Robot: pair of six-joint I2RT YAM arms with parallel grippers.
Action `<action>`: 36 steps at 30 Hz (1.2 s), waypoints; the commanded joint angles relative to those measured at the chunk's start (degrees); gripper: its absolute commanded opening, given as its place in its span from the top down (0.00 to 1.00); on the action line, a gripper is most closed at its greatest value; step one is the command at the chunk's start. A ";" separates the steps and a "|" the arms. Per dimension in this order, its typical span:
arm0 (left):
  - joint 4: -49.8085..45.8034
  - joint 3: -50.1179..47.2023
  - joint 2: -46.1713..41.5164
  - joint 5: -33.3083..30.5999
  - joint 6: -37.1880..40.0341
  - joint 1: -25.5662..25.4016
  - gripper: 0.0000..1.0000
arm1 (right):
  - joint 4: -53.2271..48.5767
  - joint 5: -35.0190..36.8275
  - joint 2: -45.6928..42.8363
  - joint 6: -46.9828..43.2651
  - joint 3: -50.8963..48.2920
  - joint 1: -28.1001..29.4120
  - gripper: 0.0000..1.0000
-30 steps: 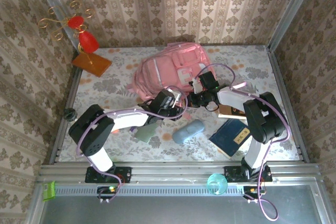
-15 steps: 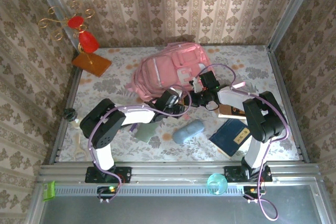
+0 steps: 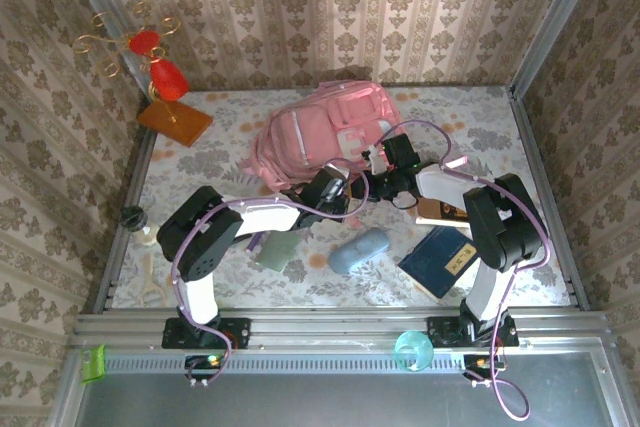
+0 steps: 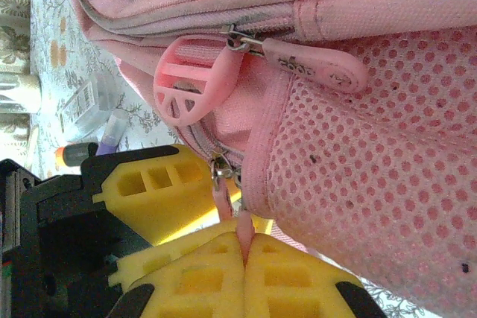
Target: Pack the student bag
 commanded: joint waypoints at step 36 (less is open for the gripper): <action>-1.05 -5.92 -8.04 5.01 5.17 7.38 1.00 | -5.73 17.15 -3.77 -4.53 -2.82 -0.91 1.00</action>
